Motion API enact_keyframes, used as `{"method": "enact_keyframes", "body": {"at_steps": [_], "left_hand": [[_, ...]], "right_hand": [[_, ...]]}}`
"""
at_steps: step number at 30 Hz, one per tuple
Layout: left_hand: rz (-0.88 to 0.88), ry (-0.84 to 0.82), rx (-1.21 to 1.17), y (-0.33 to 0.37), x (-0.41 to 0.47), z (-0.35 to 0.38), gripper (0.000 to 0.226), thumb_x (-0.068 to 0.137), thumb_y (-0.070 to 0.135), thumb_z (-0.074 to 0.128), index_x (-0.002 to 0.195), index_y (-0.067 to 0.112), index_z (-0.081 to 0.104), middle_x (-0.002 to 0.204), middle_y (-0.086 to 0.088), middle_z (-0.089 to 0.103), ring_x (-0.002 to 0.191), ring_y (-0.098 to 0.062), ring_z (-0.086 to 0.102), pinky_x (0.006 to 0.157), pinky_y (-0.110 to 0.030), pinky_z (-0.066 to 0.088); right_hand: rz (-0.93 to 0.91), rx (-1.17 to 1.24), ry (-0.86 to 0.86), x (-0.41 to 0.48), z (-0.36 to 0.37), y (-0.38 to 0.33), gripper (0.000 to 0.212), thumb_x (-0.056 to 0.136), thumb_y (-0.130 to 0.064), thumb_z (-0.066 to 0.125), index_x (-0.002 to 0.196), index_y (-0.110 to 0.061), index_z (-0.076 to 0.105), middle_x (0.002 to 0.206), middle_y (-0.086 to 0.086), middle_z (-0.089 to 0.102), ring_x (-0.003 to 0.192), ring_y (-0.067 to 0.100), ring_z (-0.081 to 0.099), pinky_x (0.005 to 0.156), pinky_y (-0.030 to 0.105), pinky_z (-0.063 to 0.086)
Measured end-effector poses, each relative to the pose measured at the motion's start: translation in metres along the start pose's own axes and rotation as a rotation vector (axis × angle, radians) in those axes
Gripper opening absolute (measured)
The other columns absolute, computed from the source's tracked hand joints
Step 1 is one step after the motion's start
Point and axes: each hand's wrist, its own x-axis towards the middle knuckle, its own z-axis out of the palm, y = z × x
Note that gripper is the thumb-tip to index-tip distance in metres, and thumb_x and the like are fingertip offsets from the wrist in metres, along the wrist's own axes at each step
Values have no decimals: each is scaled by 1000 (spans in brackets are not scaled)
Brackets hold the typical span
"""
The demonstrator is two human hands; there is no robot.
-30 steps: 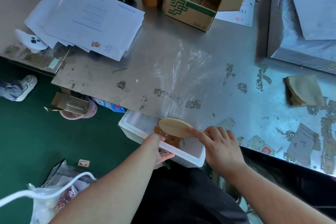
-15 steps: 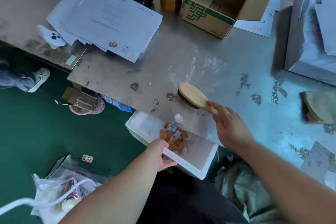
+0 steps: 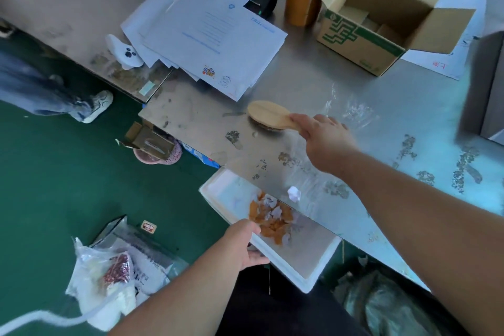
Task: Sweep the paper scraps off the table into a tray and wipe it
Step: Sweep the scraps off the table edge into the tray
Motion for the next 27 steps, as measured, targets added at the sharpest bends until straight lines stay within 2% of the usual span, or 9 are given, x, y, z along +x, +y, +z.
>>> {"method": "enact_keyframes", "body": {"at_steps": [2,3,9,14,20,22,24,27], "left_hand": [[-7,2,10,1,-1,-2,14,95,2,61,108,-4,58,117,-28,59,100,-50,68,61,-56,62],[-12,2,11,0,-1,-2,15,95,2,61,108,-3,58,117,-28,59,100,-50,68,58,-55,61],[1,4,10,0,4,-2,15,94,1,59,109,0,58,115,-26,59,98,-49,70,77,-63,62],[13,15,11,0,4,2,16,95,1,57,110,2,57,114,-24,55,98,-51,69,80,-64,61],[15,24,44,-2,1,6,15,95,5,58,110,0,56,108,-23,57,101,-49,68,75,-59,63],[4,34,50,-2,0,7,15,95,5,60,108,-2,56,101,-24,57,98,-48,69,79,-59,63],[1,37,46,-2,0,7,15,96,4,60,109,-2,57,100,-25,58,96,-47,69,80,-58,63],[12,27,47,-6,-1,7,21,94,4,62,113,-2,59,111,-27,61,91,-48,70,72,-58,64]], "right_hand": [[-10,12,-44,4,2,-2,45,107,-24,35,148,-42,38,125,5,59,117,32,52,102,48,40],[-19,25,-72,2,3,-1,45,107,-23,35,147,-43,39,124,4,59,117,31,53,102,48,40],[-32,189,-195,-42,15,17,46,106,-20,38,142,-48,44,123,-3,60,114,23,52,103,45,39],[-46,216,-233,-96,28,26,46,106,-19,40,141,-49,46,118,-9,60,112,18,52,100,39,37],[15,331,-287,-155,32,19,44,108,-25,39,145,-49,44,129,-10,59,120,15,51,102,34,39],[112,456,-248,-166,28,21,46,108,-22,37,144,-50,45,125,-13,59,109,13,56,95,31,43],[233,537,-178,-173,28,26,46,108,-22,36,140,-53,46,109,-15,62,89,15,61,85,36,53],[385,545,-99,-183,31,39,43,109,-24,34,136,-53,49,97,-17,64,79,15,63,77,43,57]]}}
